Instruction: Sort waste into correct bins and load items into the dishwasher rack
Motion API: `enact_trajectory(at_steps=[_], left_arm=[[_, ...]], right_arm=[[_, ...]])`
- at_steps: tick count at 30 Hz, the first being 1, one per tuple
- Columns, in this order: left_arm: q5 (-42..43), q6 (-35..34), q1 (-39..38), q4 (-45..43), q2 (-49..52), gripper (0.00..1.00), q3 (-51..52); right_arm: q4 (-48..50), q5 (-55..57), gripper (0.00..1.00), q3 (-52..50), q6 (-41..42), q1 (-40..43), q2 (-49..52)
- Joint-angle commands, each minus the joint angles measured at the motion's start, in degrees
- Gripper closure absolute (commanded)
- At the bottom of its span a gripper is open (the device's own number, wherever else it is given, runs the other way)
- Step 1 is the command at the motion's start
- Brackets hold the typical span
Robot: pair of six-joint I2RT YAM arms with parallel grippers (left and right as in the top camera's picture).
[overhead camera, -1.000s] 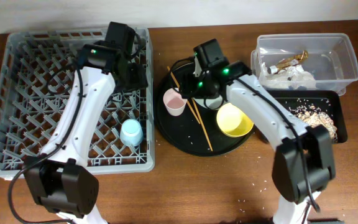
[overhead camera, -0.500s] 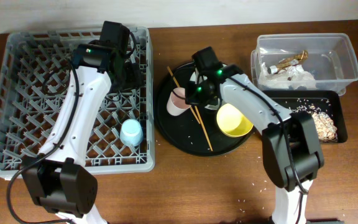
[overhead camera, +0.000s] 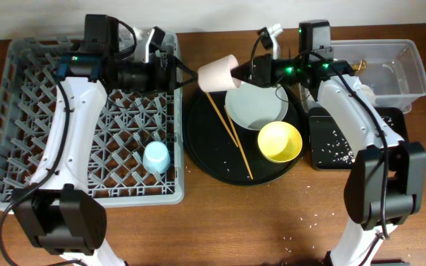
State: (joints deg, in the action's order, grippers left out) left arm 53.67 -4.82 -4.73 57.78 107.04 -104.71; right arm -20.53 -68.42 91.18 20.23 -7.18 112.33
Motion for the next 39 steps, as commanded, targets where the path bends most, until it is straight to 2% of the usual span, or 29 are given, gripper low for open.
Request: enact_trajectory(at_steps=[1, 6, 13, 23, 25, 27, 30, 36, 37, 39], left_arm=[[19.0, 9.7, 0.2, -0.1, -1.2, 0.01, -0.9], [18.6, 9.7, -0.3, -0.1, -1.2, 0.01, -0.9], [18.2, 10.5, -0.4, 0.0, -1.2, 0.01, -0.3], [28.3, 10.6, -0.3, -3.3, -1.2, 0.07, -0.3], [29.1, 10.5, -0.4, -3.2, -1.2, 0.11, -0.3], [29.1, 10.5, -0.4, -3.1, -1.2, 0.27, -0.3], [29.1, 10.5, -0.4, -3.1, -1.2, 0.41, -0.3], [29.1, 10.5, -0.4, -2.9, -1.2, 0.43, -0.3], [29.1, 10.5, -0.4, -2.9, -1.2, 0.43, -0.3], [29.0, 10.5, -0.3, -2.9, -1.2, 0.43, -0.3]], right_arm=[[4.2, -10.5, 0.96, 0.5, 2.9, -2.4, -1.4], [15.3, -13.0, 0.96, 0.5, 11.5, -3.7, -1.4], [25.1, -14.1, 0.96, 0.5, 19.2, -3.7, -1.4], [25.4, -7.7, 0.96, 0.1, 19.0, -8.7, -1.3], [25.4, -6.0, 0.96, 0.1, 19.1, -9.4, -1.3], [25.4, -5.2, 0.96, 0.1, 19.1, -9.4, -1.3], [25.3, -3.8, 0.96, 0.1, 19.3, -9.3, -1.3], [25.4, -1.1, 0.96, 0.1, 19.3, -9.3, -1.3], [25.4, -1.0, 0.94, 0.1, 19.3, -9.3, -1.3], [25.4, -0.9, 0.7, 0.1, 19.2, -9.2, -1.3]])
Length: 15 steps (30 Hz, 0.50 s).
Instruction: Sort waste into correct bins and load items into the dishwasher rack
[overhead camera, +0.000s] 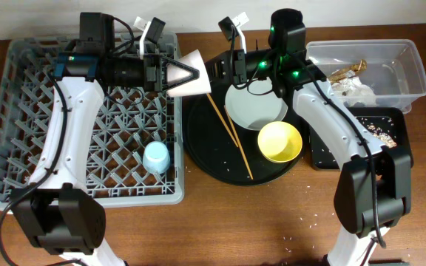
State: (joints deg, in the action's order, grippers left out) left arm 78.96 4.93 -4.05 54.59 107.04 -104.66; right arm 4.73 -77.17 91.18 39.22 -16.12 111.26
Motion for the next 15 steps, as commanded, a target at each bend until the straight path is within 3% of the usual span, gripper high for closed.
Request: enact_trajectory(at_steps=[1, 3, 7, 15], left_arm=[[3.3, 0.8, -1.0, 0.3, -1.2, 0.43, -0.4], [-3.8, 0.7, -1.0, 0.8, -1.2, 0.5, -0.4], [-16.9, -3.0, -1.0, 1.5, -1.2, 0.5, -0.4], [-31.7, -5.5, -1.0, 2.9, -1.2, 0.5, -0.4]], right_arm=[[0.1, 7.8, 0.57, 0.1, 0.2, -0.2, -0.3], [0.1, 7.8, 0.28, 0.1, 0.0, 0.6, -0.3], [-0.6, 7.8, 0.0, 0.1, 0.0, 3.0, -0.3], [-12.3, 10.8, 0.01, 0.1, -7.4, 7.3, -0.3]])
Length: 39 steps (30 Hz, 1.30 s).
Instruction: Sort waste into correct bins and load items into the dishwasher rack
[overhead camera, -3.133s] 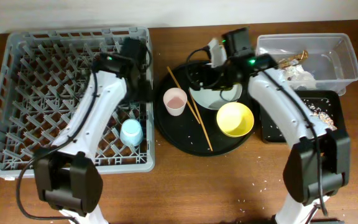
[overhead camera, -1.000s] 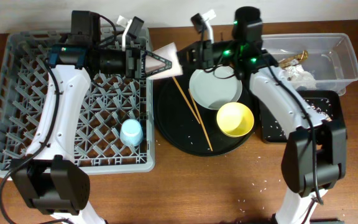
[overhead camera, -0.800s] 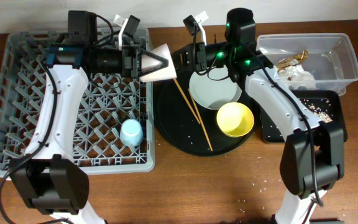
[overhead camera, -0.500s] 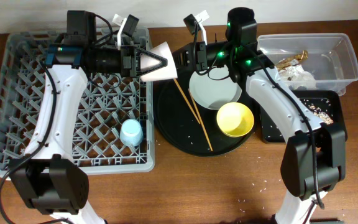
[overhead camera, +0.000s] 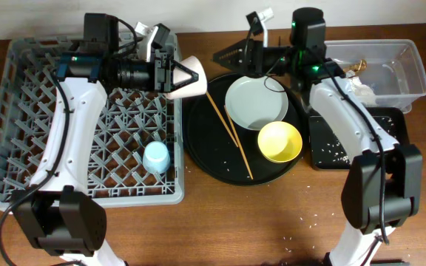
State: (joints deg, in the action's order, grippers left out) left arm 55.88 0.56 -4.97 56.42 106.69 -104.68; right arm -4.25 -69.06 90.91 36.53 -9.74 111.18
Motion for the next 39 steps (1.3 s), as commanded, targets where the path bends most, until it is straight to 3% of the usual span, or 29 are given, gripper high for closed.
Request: enact_trajectory(at_steps=[1, 7, 10, 15, 20, 33, 35, 36, 39], left_arm=[[-10.7, -1.5, -0.1, 1.6, -0.9, 0.5, -0.4], [-28.5, -8.0, -0.1, 6.4, -0.9, 0.5, -1.0], [-43.3, -13.2, -0.4, 11.3, -0.9, 0.5, -5.7], [-56.7, -17.6, -3.0, 17.3, -0.8, 0.5, -10.2], [-57.5, -18.3, -4.8, 20.9, 3.9, 0.5, -9.6], [-54.8, -18.3, -5.9, 20.3, 19.4, 0.49, -9.6], [-54.8, -18.3, -5.9, 19.9, 20.4, 0.36, -9.6], [-54.8, -18.3, -5.9, 19.8, 20.4, 0.21, -9.6], [-54.7, -18.3, -5.9, 19.6, 20.4, 0.13, -9.7]], right_arm=[[-5.1, 3.9, 0.02, 0.4, -5.4, 1.2, -0.2], [-16.9, 16.5, 0.01, 0.4, -11.0, 1.0, -0.2], [-23.4, 24.6, 0.02, 0.4, -12.8, 0.7, -0.2], [-28.3, 29.7, 0.02, 0.4, -14.1, 0.7, -0.2], [-32.0, 33.1, 0.01, 0.4, -14.1, 0.7, -0.2], [-33.7, 33.8, 0.02, 0.4, -14.3, 0.7, -0.2], [-33.9, 33.8, 0.02, 0.4, -14.3, 0.7, -0.2], [-34.0, 33.8, 0.02, 0.4, -14.3, 0.7, -0.2], [-34.0, 33.8, 0.02, 0.4, -15.2, 0.7, -0.2]])
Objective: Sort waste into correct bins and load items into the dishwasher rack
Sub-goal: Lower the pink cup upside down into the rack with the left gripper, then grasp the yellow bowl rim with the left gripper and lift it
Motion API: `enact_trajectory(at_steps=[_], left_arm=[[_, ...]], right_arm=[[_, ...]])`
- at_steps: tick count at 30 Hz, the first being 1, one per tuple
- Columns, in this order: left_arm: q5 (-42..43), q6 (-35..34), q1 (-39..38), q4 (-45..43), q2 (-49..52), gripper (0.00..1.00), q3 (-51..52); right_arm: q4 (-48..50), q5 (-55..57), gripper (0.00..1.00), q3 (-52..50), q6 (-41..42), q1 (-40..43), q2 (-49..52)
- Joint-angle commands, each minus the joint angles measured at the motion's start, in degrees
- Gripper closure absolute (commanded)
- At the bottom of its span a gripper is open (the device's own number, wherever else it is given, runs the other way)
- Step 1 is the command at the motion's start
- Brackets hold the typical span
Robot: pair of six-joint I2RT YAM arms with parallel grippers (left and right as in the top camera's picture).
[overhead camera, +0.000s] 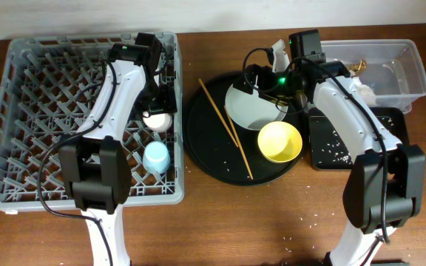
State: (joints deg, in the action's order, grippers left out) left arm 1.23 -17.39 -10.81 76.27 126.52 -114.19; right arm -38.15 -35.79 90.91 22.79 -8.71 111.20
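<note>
A pale pink cup sits mouth-down in the grey dishwasher rack, at its right side. My left gripper reaches down from above it, fingers closed around it. A light blue cup stands in the rack just in front. My right gripper hovers open over the far rim of the white bowl on the black round tray. A yellow bowl and wooden chopsticks also lie on that tray.
At the back right stands a clear plastic bin holding wrappers and scraps. In front of it sits a black bin speckled with crumbs. A few crumbs lie on the wooden table near the front.
My left gripper has turned from pointing right at the rack's edge to pointing down into the rack, with the pink cup now set mouth-down there. My right gripper has moved down over the white bowl.
My right gripper held the pink cup over the tray's back edge, facing my open left gripper. Then the cup was in my left gripper, and the right one had pulled back, open. Now the cup is down in the rack beside the blue cup.
</note>
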Motion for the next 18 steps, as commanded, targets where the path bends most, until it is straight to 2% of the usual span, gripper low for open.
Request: enact_trajectory(at_steps=[1, 3, 8, 9, 11, 16, 18], left_arm=[[0.1, -0.4, -0.1, -0.1, 0.6, 0.08, -0.5], [0.0, -0.4, 0.0, 0.1, 0.5, 0.05, -2.0], [0.1, -0.4, -0.1, 2.7, 0.5, 0.04, -11.0], [0.1, -0.3, -0.3, 3.7, 0.5, 0.04, -13.4], [0.4, 0.7, -1.4, 6.2, 0.5, 0.04, -18.6], [1.7, 2.5, -5.5, 10.2, 0.5, 0.04, -22.7], [6.1, 3.7, -7.7, 9.4, 0.6, 0.04, -21.8]], right_arm=[[-0.2, 0.5, 0.02, 0.4, -1.6, -0.3, -0.2], [-0.3, 0.5, 0.02, 0.4, -1.6, -0.3, -0.2], [-0.2, 0.5, 0.01, 0.4, -2.0, -0.3, -0.3], [-0.3, 0.5, 0.02, 0.4, -3.0, -0.3, -0.4], [-1.5, 1.0, 0.14, 0.5, -5.1, -0.2, -1.5], [-6.9, 14.1, 0.14, 0.5, -5.5, -0.2, -7.7], [-8.9, 20.0, 0.13, 0.5, -5.4, -0.1, -11.3]])
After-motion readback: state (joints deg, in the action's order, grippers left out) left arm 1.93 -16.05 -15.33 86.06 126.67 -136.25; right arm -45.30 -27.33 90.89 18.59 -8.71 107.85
